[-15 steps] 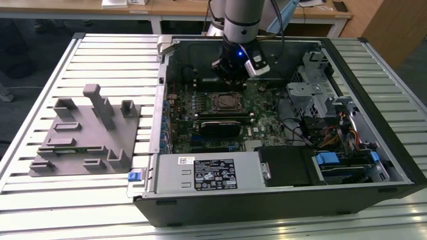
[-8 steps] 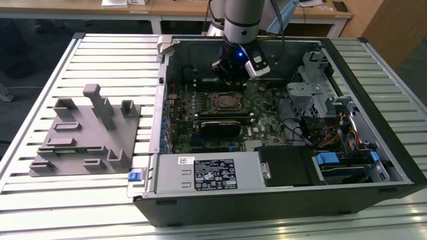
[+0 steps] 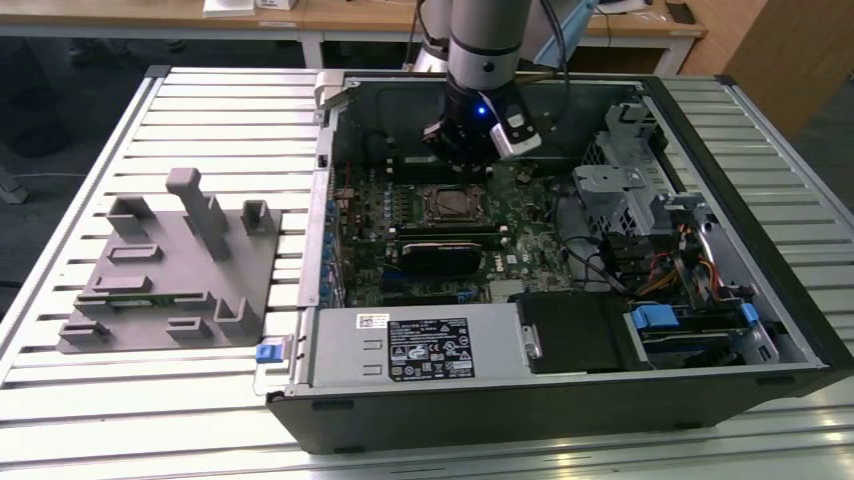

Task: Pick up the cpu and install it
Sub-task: 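Install the second cpu locking lever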

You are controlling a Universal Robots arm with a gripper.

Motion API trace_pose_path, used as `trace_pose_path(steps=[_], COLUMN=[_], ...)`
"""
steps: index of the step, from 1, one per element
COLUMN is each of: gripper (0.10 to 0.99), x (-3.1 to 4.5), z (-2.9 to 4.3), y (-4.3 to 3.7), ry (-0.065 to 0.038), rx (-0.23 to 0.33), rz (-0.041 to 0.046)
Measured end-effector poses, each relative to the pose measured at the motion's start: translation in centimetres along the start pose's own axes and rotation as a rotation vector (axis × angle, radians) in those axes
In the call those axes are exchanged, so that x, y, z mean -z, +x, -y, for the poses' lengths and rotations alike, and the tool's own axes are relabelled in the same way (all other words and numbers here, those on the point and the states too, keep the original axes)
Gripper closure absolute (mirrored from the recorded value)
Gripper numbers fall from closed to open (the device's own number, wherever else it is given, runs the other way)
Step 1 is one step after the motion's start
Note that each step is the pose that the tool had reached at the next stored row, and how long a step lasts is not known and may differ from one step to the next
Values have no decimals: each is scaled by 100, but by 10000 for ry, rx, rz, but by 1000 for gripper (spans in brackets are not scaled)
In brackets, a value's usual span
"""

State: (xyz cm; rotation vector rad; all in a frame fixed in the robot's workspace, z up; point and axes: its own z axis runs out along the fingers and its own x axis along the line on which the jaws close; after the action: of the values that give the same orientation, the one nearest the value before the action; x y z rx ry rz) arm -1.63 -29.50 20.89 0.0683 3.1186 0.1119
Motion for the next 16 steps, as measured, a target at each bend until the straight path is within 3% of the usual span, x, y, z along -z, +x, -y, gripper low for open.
trace_pose_path(steps=[12,16], gripper=[969,969], x=[5,68], z=[73,71], y=[-5,-6], ry=[-3,-8], rx=[0,0], rz=[1,0])
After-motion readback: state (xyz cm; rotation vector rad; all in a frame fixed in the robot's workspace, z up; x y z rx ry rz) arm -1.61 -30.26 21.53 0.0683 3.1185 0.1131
